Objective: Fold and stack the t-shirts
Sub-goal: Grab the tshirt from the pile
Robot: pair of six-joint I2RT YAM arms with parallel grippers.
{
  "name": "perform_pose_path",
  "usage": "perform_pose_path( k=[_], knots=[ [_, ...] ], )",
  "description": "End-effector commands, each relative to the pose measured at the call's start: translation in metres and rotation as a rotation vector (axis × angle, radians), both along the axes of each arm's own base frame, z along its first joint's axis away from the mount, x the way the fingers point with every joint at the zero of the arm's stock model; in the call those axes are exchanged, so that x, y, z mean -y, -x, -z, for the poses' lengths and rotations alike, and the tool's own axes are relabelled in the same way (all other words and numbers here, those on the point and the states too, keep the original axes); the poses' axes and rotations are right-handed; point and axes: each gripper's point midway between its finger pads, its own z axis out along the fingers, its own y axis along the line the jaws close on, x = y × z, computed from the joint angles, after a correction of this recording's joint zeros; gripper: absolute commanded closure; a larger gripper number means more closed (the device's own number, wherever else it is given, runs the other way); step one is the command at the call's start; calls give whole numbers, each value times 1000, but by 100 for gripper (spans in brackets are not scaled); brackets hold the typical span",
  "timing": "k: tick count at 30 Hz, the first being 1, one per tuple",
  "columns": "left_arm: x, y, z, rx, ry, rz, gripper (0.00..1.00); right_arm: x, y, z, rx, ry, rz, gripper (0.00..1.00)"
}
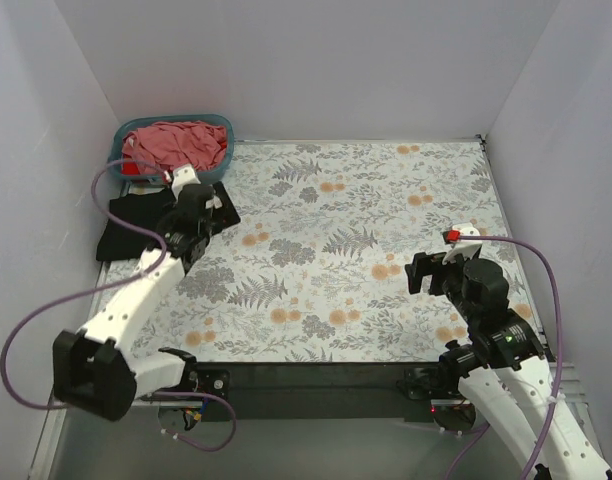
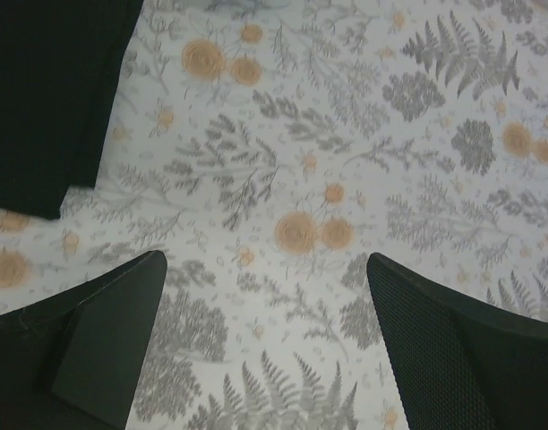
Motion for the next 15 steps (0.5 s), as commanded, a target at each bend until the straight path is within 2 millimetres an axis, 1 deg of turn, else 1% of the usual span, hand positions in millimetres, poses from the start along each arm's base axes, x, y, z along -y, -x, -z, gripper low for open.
perform_pose_path(
  k=[1, 2, 3, 4, 5, 6, 7, 8, 9, 10, 11, 12, 13, 14, 15],
  knots=[
    [-7, -65, -32, 80, -35, -65, 6, -17, -3, -12, 44, -42, -82, 2],
    [-21, -80, -29, 70, -28, -105, 7, -17, -2, -12, 46, -43, -82, 2],
    [-25, -99, -47, 108, -11, -126, 8, -18, -2, -11, 45, -44, -86, 2],
    [-32, -113, -49, 119, -5, -150, 8, -19, -1, -12, 46, -49, -91, 2],
    [-50, -132, -28, 75, -20, -198, 9, -19, 0, -12, 51, -50, -98, 2],
    [-59, -149, -43, 116, -12, -225, 9, -22, 0, -13, 55, -54, -114, 2],
    [-67, -163, -41, 121, -11, -249, 9, -23, 1, -14, 59, -59, -119, 2],
    [-84, -178, -19, 82, -21, -292, 9, -23, 1, -14, 63, -59, -120, 2],
    [-94, -188, -12, 76, -16, -317, 10, -23, 1, -14, 63, -60, -119, 2],
    [-103, -204, -28, 118, -2, -338, 10, -23, 1, -13, 63, -60, -119, 1],
    [-113, -216, -2, 77, -4, -359, 10, -22, 2, -14, 65, -64, -117, 1],
    [-131, -225, -2, 86, -1, -392, 10, -22, 2, -13, 64, -62, -117, 2],
    [-137, -239, -14, 126, 3, -405, 10, -22, 1, -12, 62, -62, -115, 2],
    [-148, -247, -10, 127, -1, -422, 10, -22, 1, -11, 59, -62, -113, 2],
    [-152, -257, 11, 98, -5, -430, 10, -23, 1, -11, 57, -64, -117, 2]
  ],
)
